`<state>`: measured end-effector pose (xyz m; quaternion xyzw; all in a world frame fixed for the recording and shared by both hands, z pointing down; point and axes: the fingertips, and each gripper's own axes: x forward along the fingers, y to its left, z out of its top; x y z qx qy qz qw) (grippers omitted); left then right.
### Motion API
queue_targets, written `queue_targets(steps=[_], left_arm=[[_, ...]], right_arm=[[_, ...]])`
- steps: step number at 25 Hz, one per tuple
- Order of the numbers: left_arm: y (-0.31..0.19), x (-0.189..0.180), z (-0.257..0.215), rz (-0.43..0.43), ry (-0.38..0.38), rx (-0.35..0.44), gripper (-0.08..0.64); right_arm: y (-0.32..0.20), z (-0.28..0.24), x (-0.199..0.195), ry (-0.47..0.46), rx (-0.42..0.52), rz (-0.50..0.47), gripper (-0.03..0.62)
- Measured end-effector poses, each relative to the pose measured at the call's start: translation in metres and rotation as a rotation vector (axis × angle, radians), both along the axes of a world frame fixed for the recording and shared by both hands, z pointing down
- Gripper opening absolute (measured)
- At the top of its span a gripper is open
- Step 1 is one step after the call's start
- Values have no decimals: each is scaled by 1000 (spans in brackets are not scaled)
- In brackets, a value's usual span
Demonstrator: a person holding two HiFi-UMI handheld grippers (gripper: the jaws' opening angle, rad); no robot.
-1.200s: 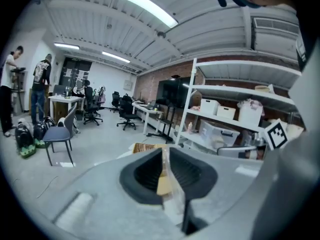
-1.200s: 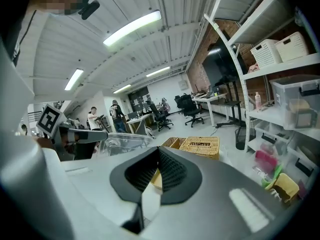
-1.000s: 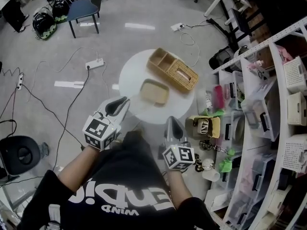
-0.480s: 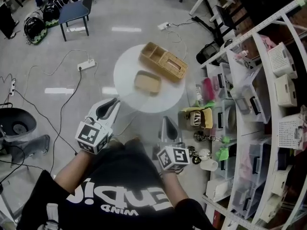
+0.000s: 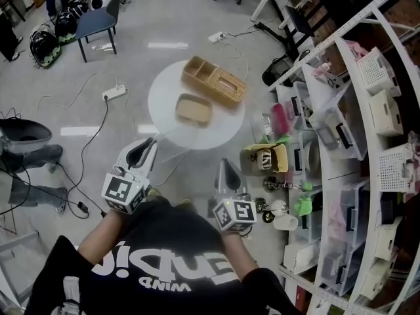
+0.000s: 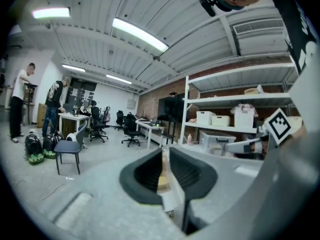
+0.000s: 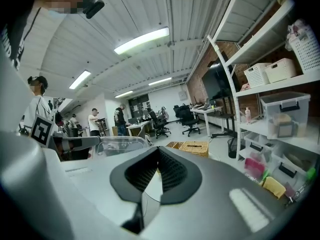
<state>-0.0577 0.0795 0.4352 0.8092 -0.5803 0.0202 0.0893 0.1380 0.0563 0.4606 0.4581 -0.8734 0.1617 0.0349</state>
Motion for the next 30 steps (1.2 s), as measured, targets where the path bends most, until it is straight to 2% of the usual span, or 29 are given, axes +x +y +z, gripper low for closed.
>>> queue_targets(steps=[5,15,27,30], left_arm=[[3,14,5,-3,14,4,44],[3,9,13,-42,46,-18,44],[1,4,19,-49,11,-32,44],[-1,7,15,-48,27,-27,44]], right_arm=[[1,2,14,5,16,2,-2],[-1,5,17,-2,26,-7,-2],[-4,6,11,-12,14,-12,-2],[-5,5,11,-14,11,-12,-2]])
